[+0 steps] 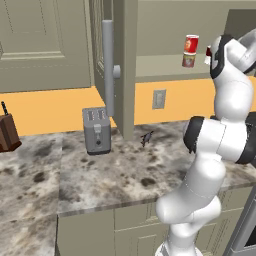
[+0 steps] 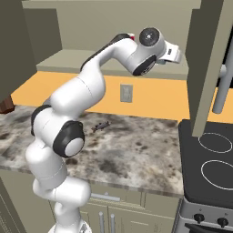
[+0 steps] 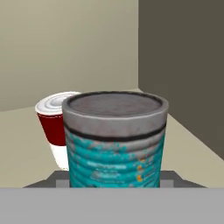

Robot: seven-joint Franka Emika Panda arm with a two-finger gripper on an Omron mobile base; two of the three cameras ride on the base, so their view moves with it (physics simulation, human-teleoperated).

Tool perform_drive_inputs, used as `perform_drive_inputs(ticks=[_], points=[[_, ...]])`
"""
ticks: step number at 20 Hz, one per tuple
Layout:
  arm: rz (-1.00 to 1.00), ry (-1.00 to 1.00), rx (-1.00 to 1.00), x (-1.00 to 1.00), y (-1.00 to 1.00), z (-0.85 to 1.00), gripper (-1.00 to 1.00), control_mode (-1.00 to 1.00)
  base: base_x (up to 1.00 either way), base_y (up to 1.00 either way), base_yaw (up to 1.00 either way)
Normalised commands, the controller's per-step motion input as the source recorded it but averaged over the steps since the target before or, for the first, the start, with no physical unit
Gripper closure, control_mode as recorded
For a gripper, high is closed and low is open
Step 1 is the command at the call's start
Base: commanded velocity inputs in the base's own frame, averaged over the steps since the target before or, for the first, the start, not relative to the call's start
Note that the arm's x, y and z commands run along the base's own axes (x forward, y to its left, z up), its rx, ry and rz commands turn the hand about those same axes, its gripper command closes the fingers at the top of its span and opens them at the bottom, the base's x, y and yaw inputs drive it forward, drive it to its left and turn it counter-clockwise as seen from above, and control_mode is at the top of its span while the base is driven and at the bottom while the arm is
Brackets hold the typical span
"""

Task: Stack two cans on top of the other two cans in the cabinet.

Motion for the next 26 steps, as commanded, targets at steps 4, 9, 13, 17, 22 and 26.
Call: perform_drive_inputs(ticks=[4,9,13,17,22,26], points=[[0.0,-0.05,0.0,-0.03,0.04,0.23,1.0,-1.0,0.0,0.0,0.0],[0.0,-0.06,0.0,-0.03,0.02,0.21,1.0,-1.0,0.0,0.0,0.0],[0.0,-0.15,-0.01,-0.05,0.12,0.03,1.0,-1.0,0.0,0.0,0.0],[0.0,-0.22,-0.03,-0.01,0.18,0.02,1.0,-1.0,0.0,0.0,0.0],[0.0,-0.06,-0.08,0.0,0.05,0.22,1.0,-1.0,0.0,0.0,0.0],[0.0,0.03,-0.13,0.07,0.03,0.23,1.0,-1.0,0.0,0.0,0.0]])
